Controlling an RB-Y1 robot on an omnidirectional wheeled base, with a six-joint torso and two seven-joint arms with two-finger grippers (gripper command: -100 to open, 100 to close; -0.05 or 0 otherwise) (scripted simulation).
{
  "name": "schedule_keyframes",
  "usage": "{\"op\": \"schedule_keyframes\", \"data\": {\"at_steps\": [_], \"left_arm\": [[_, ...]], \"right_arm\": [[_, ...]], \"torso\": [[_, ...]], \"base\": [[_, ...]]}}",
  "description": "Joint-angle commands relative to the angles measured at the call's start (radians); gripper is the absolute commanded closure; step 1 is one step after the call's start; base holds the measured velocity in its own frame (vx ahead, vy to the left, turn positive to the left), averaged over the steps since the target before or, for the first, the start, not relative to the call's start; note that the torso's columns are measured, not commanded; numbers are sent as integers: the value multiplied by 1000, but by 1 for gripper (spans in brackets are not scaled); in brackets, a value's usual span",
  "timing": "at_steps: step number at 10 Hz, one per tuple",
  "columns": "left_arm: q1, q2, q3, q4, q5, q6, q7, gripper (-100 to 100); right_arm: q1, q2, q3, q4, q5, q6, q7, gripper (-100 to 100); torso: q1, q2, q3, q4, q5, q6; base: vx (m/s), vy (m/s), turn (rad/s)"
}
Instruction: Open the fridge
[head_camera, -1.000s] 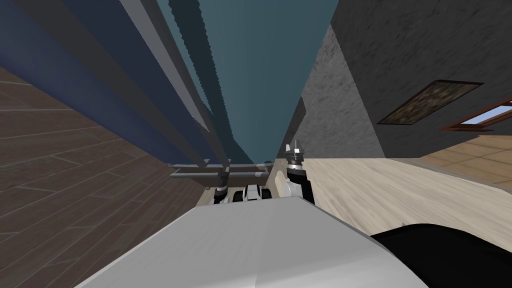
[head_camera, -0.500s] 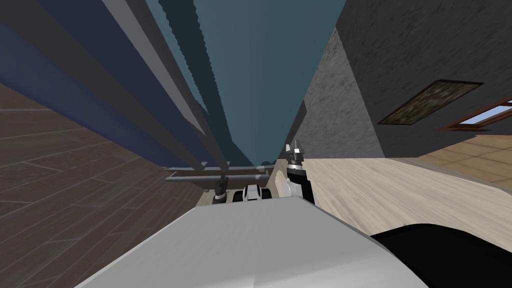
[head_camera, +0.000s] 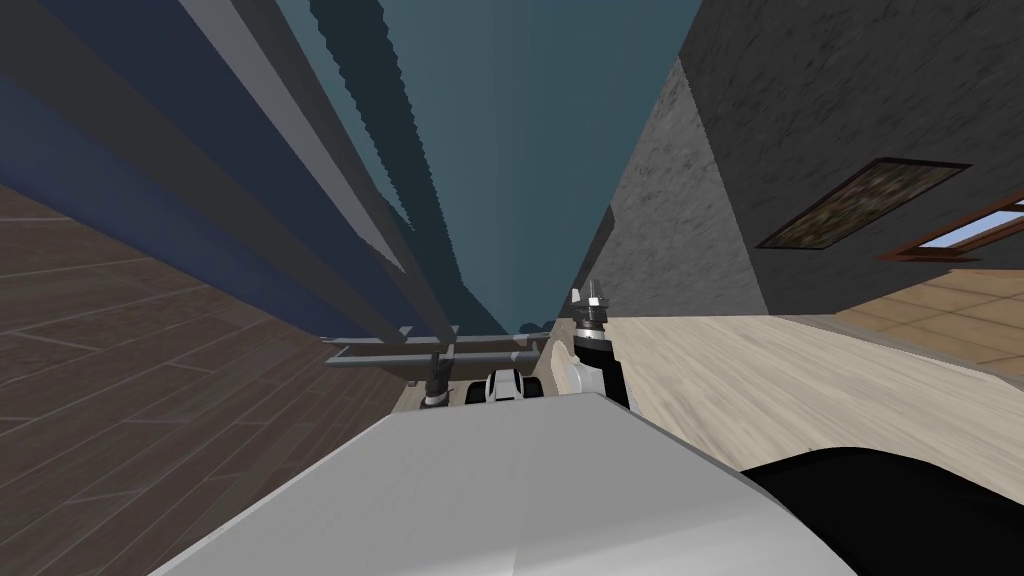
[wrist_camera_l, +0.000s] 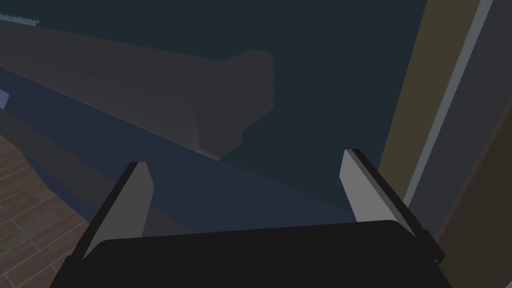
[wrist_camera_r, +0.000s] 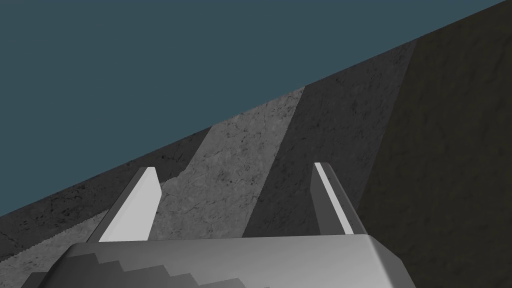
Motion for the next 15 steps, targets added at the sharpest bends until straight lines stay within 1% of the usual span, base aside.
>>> {"op": "schedule_keyframes", "data": {"at_steps": [1, 4, 5, 6, 7, 9, 10, 12, 14, 15], "left_arm": [[-5, 43, -2, 10, 5, 77, 4, -100], [-7, 74, -6, 16, 12, 124, 13, -100], [-10, 88, -11, 23, 23, 144, 26, -100], [-10, 88, -11, 23, 23, 144, 26, -100], [-12, 92, -20, 24, 42, 130, 55, -100], [-8, 107, -26, -5, 56, 134, 87, -100], [-5, 102, -29, -25, 61, 136, 103, -100], [1, 63, -33, -62, 71, 113, 133, -100], [3, 27, -34, -76, 74, 86, 144, -100], [4, 3, -34, -83, 76, 67, 149, -100]], "right_arm": [[0, 0, 0, 0, 0, 0, 0, 0], [0, 0, 0, 0, 0, 0, 0, 0], [0, 0, 0, 0, 0, 0, 0, 0], [0, 0, 0, 0, 0, 0, 0, 0], [0, 0, 0, 0, 0, 0, 0, 0], [0, 0, 0, 0, 0, 0, 0, 0], [0, 0, 0, 0, 0, 0, 0, 0], [0, 0, 0, 0, 0, 0, 0, 0], [0, 0, 0, 0, 0, 0, 0, 0], [0, 0, 0, 0, 0, 0, 0, 0]], "torso": [[0, -1, -1, 0, 0, 0], [0, -1, -1, 0, 0, 0], [0, -1, -1, 0, 0, 0], [0, -1, 0, 0, 0, 0], [0, -1, 0, 0, 0, 0], [0, 0, 0, 0, 0, 0], [0, -1, 0, 0, 0, 0], [0, -1, -1, 0, 0, 0], [0, -1, -1, 0, 0, 0], [0, -1, -1, 0, 0, 0]], "base": [[0, 0, 0], [0, 0, 0], [-6, -4, -13], [-6, -3, -4], [-10, -7, -20], [-15, -9, -14], [-10, -7, -10], [-11, -10, -14], [-4, -3, -2], [0, 0, 0]]}}
